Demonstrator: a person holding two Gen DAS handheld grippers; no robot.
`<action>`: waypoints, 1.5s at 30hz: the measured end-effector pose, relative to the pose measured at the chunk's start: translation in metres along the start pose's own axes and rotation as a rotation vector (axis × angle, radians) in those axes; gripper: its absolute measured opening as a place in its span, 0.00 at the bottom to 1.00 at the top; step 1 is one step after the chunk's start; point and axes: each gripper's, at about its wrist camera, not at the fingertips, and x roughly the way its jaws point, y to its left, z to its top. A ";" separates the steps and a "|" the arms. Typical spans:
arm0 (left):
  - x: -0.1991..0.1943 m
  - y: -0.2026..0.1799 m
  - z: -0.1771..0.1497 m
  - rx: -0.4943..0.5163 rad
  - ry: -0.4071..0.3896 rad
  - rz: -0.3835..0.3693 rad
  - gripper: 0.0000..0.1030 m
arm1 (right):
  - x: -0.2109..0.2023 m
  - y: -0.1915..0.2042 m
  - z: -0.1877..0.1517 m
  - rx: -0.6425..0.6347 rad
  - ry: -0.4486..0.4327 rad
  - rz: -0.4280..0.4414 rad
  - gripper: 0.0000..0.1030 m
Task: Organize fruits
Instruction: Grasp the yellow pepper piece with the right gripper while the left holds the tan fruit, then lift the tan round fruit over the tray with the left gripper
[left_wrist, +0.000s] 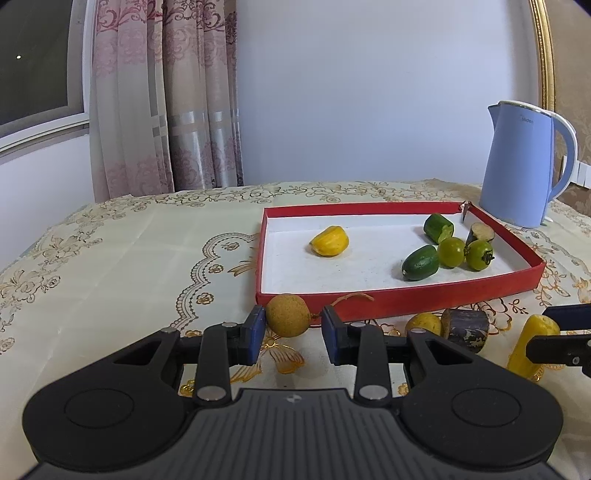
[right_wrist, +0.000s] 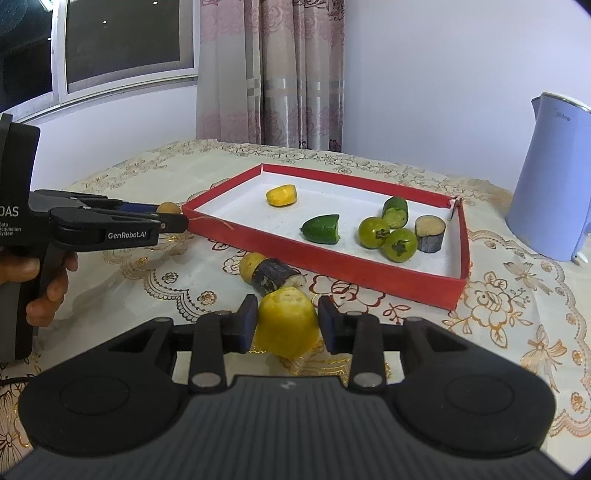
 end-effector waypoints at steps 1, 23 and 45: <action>0.000 0.000 0.000 0.001 0.000 0.001 0.31 | -0.001 0.000 0.000 0.001 -0.002 0.002 0.32; -0.015 -0.004 0.022 0.005 -0.029 -0.068 0.31 | -0.009 -0.010 -0.001 0.025 -0.036 -0.009 0.32; 0.004 -0.026 0.012 0.170 0.053 -0.125 0.30 | -0.011 -0.025 -0.005 0.059 -0.048 -0.022 0.32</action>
